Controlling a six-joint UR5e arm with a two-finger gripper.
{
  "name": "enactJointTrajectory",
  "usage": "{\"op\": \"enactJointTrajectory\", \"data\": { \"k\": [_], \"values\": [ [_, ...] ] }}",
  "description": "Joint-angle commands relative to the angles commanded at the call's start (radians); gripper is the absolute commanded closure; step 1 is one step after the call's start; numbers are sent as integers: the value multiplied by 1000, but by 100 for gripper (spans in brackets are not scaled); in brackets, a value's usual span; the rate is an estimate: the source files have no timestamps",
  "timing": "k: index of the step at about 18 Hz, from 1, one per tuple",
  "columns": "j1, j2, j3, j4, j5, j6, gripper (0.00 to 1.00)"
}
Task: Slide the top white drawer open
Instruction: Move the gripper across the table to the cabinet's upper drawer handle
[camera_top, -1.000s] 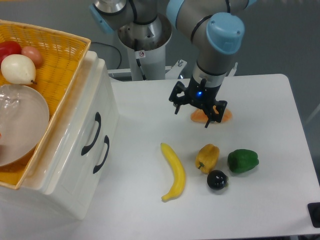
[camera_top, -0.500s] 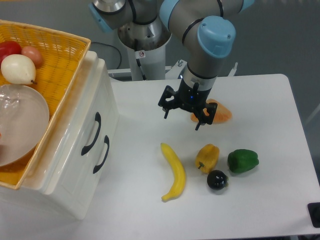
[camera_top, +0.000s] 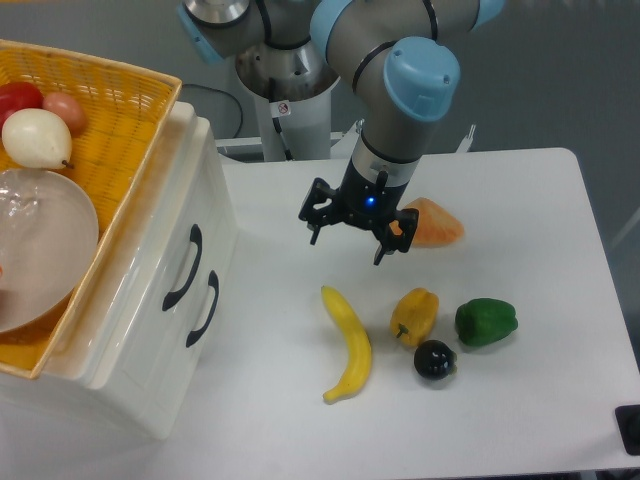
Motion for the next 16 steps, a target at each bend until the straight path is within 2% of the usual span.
{"op": "enactJointTrajectory", "data": {
  "k": [5, 8, 16],
  "values": [
    [-2, -14, 2, 3, -103, -77, 0],
    [-17, -35, 20, 5, -100, -140, 0],
    [-113, -77, 77, -2, -33, -147, 0]
  ]
}}
